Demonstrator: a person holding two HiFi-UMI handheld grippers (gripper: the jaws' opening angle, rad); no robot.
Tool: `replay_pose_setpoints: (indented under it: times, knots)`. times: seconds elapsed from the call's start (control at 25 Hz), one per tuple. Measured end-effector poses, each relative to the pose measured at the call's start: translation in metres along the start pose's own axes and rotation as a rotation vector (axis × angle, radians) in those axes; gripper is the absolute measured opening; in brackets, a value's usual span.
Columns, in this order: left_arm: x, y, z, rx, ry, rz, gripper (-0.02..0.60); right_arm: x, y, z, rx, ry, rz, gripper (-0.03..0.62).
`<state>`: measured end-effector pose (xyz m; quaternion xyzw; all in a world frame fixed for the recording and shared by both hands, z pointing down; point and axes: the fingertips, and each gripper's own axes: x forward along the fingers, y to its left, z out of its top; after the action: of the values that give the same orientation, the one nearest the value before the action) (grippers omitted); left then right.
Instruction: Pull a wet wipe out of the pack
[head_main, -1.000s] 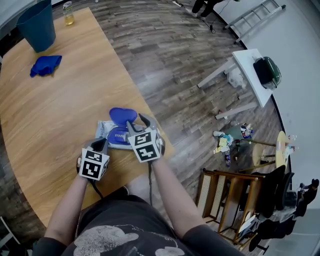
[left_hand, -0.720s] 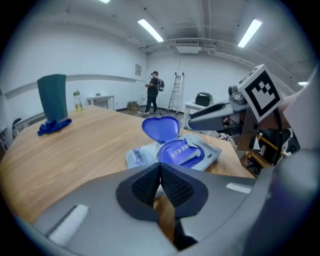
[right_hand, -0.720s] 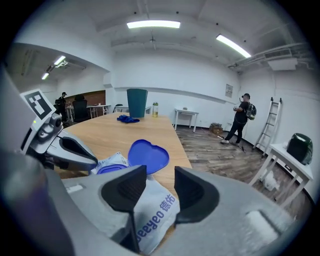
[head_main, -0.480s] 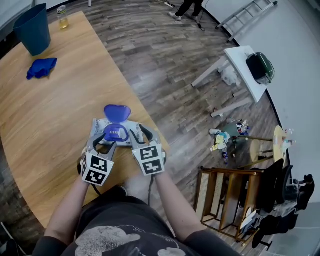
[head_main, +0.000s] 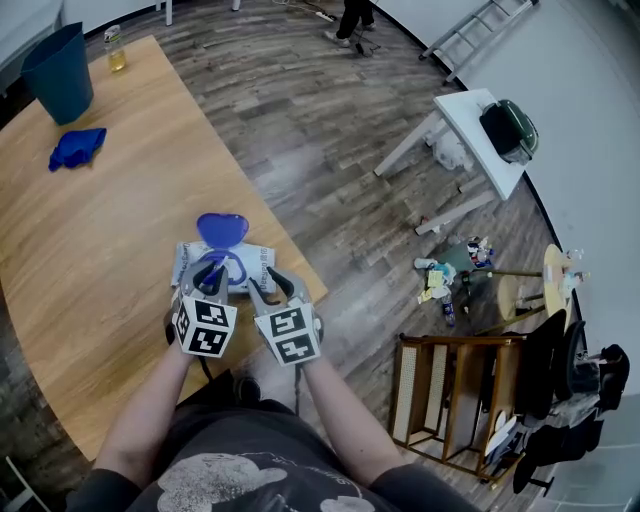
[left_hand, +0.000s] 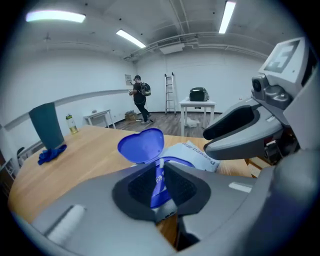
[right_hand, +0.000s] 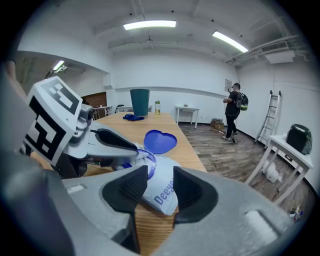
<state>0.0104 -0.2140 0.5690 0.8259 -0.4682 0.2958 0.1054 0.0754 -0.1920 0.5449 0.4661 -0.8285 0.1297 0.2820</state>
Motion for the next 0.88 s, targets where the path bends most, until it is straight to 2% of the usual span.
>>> replay_pose_setpoints:
  times: [0.04, 0.08, 0.32, 0.56, 0.88]
  knots:
    - [-0.003, 0.003, 0.003, -0.007, -0.015, 0.012, 0.032, 0.0, 0.001, 0.0, 0.001, -0.001, 0.006, 0.15]
    - [-0.006, 0.005, 0.005, -0.011, -0.027, 0.022, 0.028, 0.0, 0.003, 0.0, 0.0, -0.002, 0.013, 0.15]
    - [-0.016, 0.019, 0.003, -0.053, -0.046, 0.05, 0.022, 0.014, 0.016, 0.004, -0.044, 0.005, 0.066, 0.15]
    - [-0.024, 0.038, -0.01, -0.081, -0.029, 0.092, 0.021, 0.029, 0.034, 0.016, -0.104, 0.016, 0.129, 0.141]
    - [-0.018, 0.045, -0.03, -0.099, 0.016, 0.079, 0.023, 0.053, 0.05, 0.016, -0.18, 0.111, 0.192, 0.122]
